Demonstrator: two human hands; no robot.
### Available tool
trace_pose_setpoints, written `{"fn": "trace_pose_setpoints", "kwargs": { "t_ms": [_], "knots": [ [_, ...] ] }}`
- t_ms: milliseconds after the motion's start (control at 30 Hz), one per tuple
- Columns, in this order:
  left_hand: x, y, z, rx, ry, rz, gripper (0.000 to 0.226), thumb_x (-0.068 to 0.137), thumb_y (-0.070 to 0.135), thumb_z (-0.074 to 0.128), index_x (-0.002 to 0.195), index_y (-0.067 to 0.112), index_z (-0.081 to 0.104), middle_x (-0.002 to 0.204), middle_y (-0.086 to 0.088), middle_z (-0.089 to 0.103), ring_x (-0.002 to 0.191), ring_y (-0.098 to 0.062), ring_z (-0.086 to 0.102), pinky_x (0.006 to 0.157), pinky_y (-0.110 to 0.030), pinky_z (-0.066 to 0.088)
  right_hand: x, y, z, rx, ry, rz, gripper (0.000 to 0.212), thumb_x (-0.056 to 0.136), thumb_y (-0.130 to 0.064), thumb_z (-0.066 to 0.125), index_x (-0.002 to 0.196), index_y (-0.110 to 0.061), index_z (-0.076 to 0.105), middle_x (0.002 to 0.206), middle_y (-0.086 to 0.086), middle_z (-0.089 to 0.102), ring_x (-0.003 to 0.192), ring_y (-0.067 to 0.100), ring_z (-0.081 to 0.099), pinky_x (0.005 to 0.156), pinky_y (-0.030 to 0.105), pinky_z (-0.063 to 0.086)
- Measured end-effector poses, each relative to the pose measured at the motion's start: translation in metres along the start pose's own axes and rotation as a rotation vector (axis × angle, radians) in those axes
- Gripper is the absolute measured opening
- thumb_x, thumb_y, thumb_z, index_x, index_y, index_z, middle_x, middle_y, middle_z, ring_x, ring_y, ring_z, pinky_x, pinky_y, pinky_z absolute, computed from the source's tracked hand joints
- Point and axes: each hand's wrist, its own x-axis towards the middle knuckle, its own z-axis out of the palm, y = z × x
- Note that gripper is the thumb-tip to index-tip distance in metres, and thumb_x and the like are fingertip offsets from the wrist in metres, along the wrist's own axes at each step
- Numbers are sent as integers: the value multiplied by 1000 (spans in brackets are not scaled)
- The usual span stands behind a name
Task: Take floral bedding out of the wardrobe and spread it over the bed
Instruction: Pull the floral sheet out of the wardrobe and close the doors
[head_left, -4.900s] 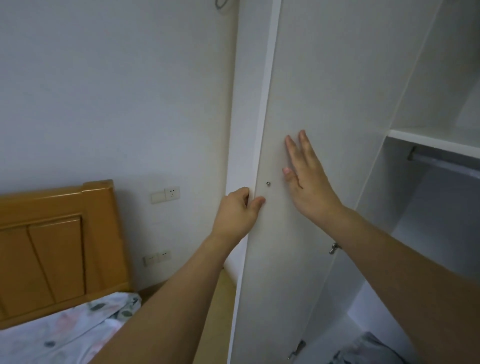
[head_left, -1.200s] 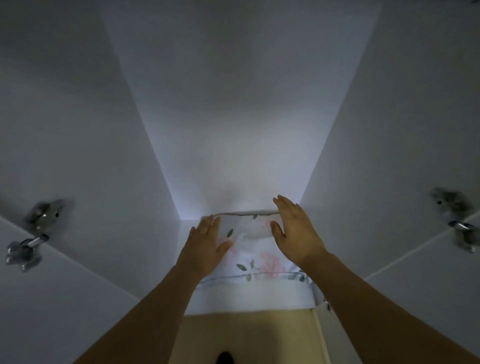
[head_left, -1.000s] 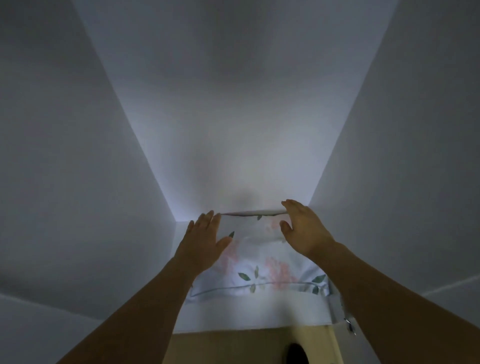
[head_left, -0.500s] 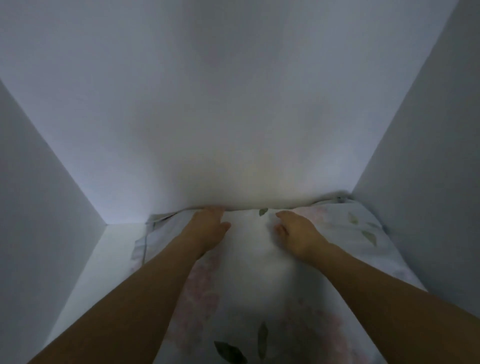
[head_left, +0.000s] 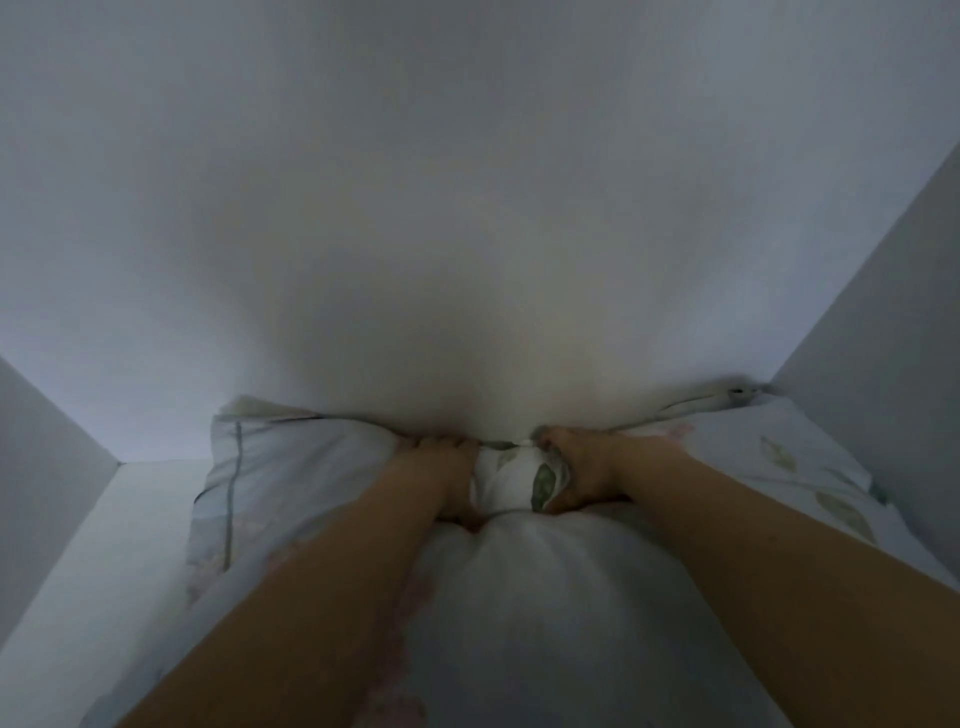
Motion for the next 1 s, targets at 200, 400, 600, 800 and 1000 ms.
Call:
{"fn": "trace_pose_setpoints", "kwargs": {
  "t_ms": [200,400,600,800,1000],
  "knots": [
    [15,6,-14,41,-36,-52,104,52,56,86,134,8,44,137,-13,50,121,-30,52,103,-43,44,17,-3,-6,-183,-42,58,114,49,-68,77,142,-21,31,144,6,38,131,28,41,107,44,39],
    [21,1,-11,8,-88,-92,86,48,59,87,116,11,64,119,-9,66,105,-26,64,92,-39,53,19,-11,-6,-78,-65,30,83,50,-55,86,119,-19,55,121,1,62,100,21,59,87,27,47],
    [12,-4,8,-22,82,-46,77,57,58,80,117,13,63,120,-10,63,108,-28,61,89,-34,51,8,-20,3,-218,60,-93,60,61,-55,79,105,-16,69,112,7,65,103,28,62,88,31,51],
    [-18,1,36,71,334,-5,41,88,39,51,120,12,50,118,-9,62,106,-28,58,87,-34,43,-20,-25,30,-339,332,-35,36,84,-41,55,115,-22,56,116,3,65,106,25,61,75,29,40],
    [-115,33,34,59,299,-42,23,87,23,49,108,13,52,110,-8,61,100,-27,56,82,-37,40,-89,-56,52,-363,283,10,31,86,-31,52,114,-16,53,114,6,65,103,26,63,79,32,46]
  ]
}}
